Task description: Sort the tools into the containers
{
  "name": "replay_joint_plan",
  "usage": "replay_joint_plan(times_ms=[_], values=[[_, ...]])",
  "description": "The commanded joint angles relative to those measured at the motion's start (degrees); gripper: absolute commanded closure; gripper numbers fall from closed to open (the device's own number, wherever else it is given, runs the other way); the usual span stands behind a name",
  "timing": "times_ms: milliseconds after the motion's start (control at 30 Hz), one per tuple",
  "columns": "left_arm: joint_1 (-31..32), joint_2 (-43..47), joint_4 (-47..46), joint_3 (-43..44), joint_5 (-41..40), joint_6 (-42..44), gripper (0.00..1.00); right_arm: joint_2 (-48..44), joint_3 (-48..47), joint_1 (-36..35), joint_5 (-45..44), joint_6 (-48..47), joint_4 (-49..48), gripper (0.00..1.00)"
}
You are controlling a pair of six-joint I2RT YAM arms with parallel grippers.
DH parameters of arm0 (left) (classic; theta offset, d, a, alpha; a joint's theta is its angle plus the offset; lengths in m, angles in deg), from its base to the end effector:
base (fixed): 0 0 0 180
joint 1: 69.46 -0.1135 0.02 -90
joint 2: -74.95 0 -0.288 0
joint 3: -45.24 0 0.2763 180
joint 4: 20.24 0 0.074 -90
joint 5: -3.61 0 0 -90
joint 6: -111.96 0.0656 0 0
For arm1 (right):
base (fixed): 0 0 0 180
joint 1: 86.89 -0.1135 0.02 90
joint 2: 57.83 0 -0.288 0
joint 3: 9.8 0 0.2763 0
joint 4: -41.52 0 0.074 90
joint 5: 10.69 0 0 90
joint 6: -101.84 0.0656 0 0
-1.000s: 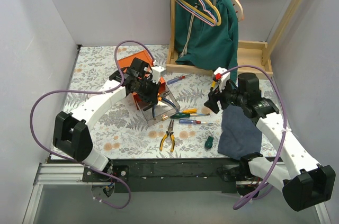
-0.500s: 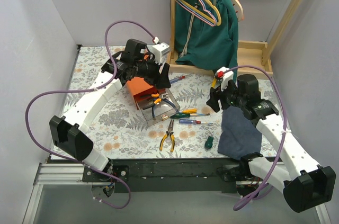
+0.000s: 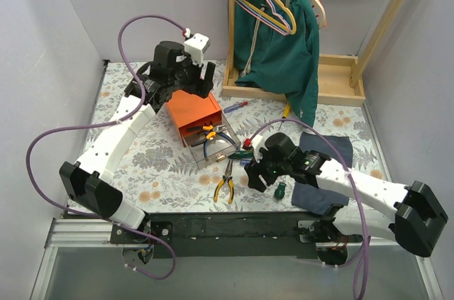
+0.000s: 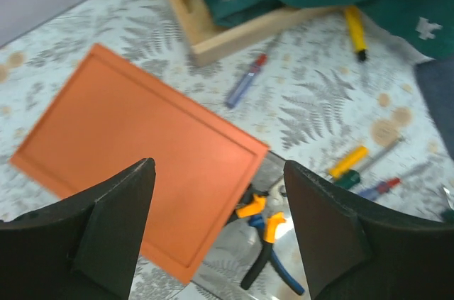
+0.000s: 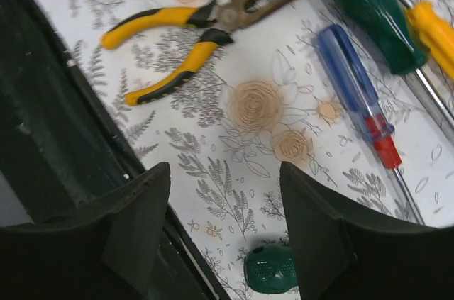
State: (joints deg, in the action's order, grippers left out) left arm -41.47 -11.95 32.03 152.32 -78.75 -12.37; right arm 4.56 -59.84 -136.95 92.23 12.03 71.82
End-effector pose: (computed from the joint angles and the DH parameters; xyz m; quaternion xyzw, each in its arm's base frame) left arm 0.3328 -0.1868 0.4225 -0.0161 0.8735 -0.2998 0.3832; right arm 0.1543 0.2071 0.2162 -0.4246 0.8062 0.2627 0.3175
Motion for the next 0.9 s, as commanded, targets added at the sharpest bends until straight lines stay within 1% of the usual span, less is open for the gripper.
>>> replay_joint_plan(times_ms=[0, 67, 100, 167, 200, 300, 333, 433, 467, 567, 633, 700, 733, 800, 867], values=[[-2.57, 6.99, -4.39, -2.69, -17.46, -1.09, 0.25, 5.8, -3.54, -3.27, -14.58, 13.68, -2.9, 0.27], [-4.77, 9.1, -4.57, -3.48, -18.27, -2.49, 0.24, 8.69, -4.6, -5.04, -18.0, 19.3, -4.22, 0.23], [-7.66, 9.89, -4.31, -4.1, -16.79, -3.28, 0.24, 9.58, -4.78, -6.87, -19.68, 21.41, -5.09, 0.21], [-10.31, 12.44, -3.26, -4.8, -15.55, -5.39, 0.24, 11.69, -5.74, -8.46, -20.49, 25.11, -5.01, 0.2], [-11.97, 13.32, -3.08, -6.11, -15.11, -5.75, 0.24, 12.05, -5.92, -10.39, -20.23, 25.3, -5.1, 0.2], [-13.48, 17.54, -2.72, -8.66, -13.44, -5.58, 0.24, 11.7, -5.66, -14.18, -18.81, 21.79, -6.6, 0.23], [-13.66, 18.59, -2.55, -10.41, -13.18, -5.23, 0.24, 11.27, -5.57, -14.71, -18.9, 21.35, -5.55, 0.24], [-14.62, 21.32, -1.85, -12.53, -12.13, -5.49, 0.23, 10.21, -4.43, -15.59, -14.62, 17.84, -5.1, 0.24], [-15.24, 21.67, -1.84, -12.8, -11.77, -5.66, 0.24, 10.38, -4.25, -15.68, -14.69, 17.22, -4.93, 0.24], [-17.25, 22.38, -1.14, -12.63, -10.11, -7.15, 0.24, 12.14, -5.39, -15.77, -17.76, 19.23, -4.4, 0.23], [-17.79, 22.47, -0.88, -12.45, -9.66, -7.6, 0.24, 13.8, -6.62, -16.29, -16.02, 20.56, -6.32, 0.24], [-18.06, 23.08, -0.7, -12.63, -9.49, -7.51, 0.24, 14.6, -7.33, -19.01, -15.39, 20.03, -10.54, 0.27], [-18.06, 23.26, -0.44, -12.72, -9.48, -7.25, 0.23, 15.21, -8.02, -19.89, -13.3, 19.94, -11.33, 0.35], [-18.06, 23.7, -0.26, -13.42, -9.22, -7.07, 0.23, 15.65, -8.38, -21.47, -9.34, 19.94, -14.22, 0.45], [-18.06, 24.58, -0.44, -14.38, -8.87, -7.07, 0.23, 16.01, -8.65, -23.4, -7.13, 18.63, -15.73, 0.51]])
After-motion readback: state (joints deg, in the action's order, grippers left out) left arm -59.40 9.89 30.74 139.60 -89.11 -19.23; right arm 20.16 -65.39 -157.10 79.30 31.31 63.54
